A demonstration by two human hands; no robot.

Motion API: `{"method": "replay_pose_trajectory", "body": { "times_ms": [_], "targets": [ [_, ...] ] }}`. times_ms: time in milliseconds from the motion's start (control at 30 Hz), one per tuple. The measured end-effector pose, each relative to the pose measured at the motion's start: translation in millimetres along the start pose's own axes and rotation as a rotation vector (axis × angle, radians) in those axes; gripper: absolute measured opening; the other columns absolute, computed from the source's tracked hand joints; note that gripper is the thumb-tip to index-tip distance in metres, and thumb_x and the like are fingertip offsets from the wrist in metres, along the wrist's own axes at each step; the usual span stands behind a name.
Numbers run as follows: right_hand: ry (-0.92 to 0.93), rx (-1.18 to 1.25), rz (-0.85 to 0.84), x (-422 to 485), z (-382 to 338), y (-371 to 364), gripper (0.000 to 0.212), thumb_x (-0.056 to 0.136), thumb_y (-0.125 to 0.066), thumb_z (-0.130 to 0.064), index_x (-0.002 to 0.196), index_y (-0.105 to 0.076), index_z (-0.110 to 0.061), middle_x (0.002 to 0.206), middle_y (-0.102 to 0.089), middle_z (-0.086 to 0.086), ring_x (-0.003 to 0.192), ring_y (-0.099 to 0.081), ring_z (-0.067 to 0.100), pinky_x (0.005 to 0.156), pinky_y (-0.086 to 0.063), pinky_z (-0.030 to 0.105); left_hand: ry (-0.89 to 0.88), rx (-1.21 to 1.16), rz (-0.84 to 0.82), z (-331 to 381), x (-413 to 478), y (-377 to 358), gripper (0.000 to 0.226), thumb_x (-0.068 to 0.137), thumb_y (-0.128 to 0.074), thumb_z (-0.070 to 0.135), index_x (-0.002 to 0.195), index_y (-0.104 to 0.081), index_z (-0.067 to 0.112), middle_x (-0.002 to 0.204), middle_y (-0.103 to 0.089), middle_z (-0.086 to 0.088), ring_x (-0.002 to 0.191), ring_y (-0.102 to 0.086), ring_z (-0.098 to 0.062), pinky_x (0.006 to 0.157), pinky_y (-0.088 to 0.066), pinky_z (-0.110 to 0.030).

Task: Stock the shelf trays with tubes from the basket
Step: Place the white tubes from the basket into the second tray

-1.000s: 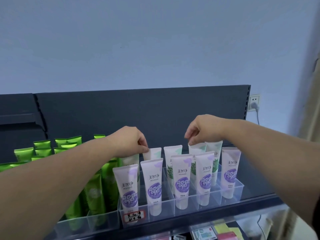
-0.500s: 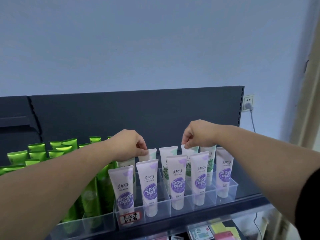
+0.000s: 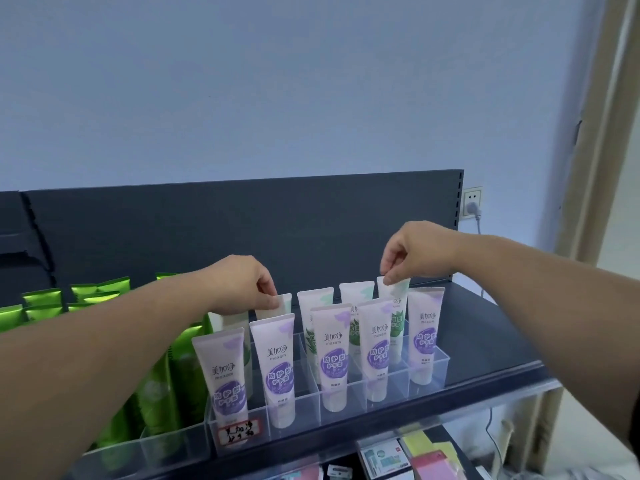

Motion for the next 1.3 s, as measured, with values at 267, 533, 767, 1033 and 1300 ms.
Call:
{"method": "replay_pose_trajectory", "body": {
  "times_ms": [267,533,767,1033,1300],
  "targets": [
    [-0.096,-0.113,-0.161,-23.8,26.3,-11.5,0.023,0.067,-0.086,-0.030,0.083,-0.069,-0.030,0.079,-0.067,-0.019,0.080,-0.064,0.006,0.076,-0.051,0.022,-0.088,-0.037,0.109,42.9,10.9,3.4,0.024,0.090,-0.057,0.046,0.103,-0.068,0.029,0.098,-0.064,0.014,0.089,-0.059,-0.005,0.078,-0.048,-0.021],
    [-0.082,-0.108,-0.172,-22.1,32.6,-23.4,0.017,0.079,-0.077,-0.017,0.090,-0.068,-0.027,0.076,-0.066,-0.013,0.057,-0.060,0.012,0.064,-0.054,0.026,-0.130,-0.031,0.049,57.6,16.7,-6.3,0.032,0.089,-0.058,0.050,0.111,-0.065,0.028,0.105,-0.065,0.013,0.094,-0.059,-0.007,0.082,-0.048,-0.023],
    [-0.057,-0.063,-0.198,-16.5,31.3,-26.8,0.017,0.080,-0.077,-0.017,0.091,-0.068,-0.025,0.078,-0.068,-0.014,0.058,-0.064,0.011,0.064,-0.056,0.024,-0.162,-0.014,0.072,76.8,26.1,-6.1,0.035,0.089,-0.058,0.047,0.117,-0.063,0.027,0.112,-0.064,0.010,0.096,-0.059,-0.010,0.085,-0.049,-0.026],
    [-0.053,-0.045,-0.207,-18.2,31.5,-26.2,0.017,0.080,-0.076,-0.017,0.094,-0.068,-0.024,0.082,-0.068,-0.012,0.062,-0.065,0.012,0.063,-0.055,0.022,-0.162,-0.008,0.092,87.5,36.1,-12.2,0.025,0.092,-0.056,0.040,0.108,-0.068,0.026,0.106,-0.066,0.009,0.092,-0.059,-0.011,0.080,-0.049,-0.026],
    [-0.031,-0.049,-0.181,-20.6,26.3,-25.9,0.024,0.077,-0.079,-0.018,0.099,-0.071,-0.025,0.085,-0.068,-0.015,0.080,-0.065,0.010,0.074,-0.054,0.024,-0.123,-0.032,0.103,94.8,46.0,-19.2,0.020,0.095,-0.053,0.031,0.098,-0.070,0.022,0.094,-0.064,0.009,0.085,-0.059,-0.012,0.071,-0.046,-0.024]
  ]
}}
Point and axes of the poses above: each hand's wrist, its own x-axis towards the middle knuckle, its own y-axis out of the back of the hand, z = x × y, the point moved 4 cm from there along x, towards the middle knuckle
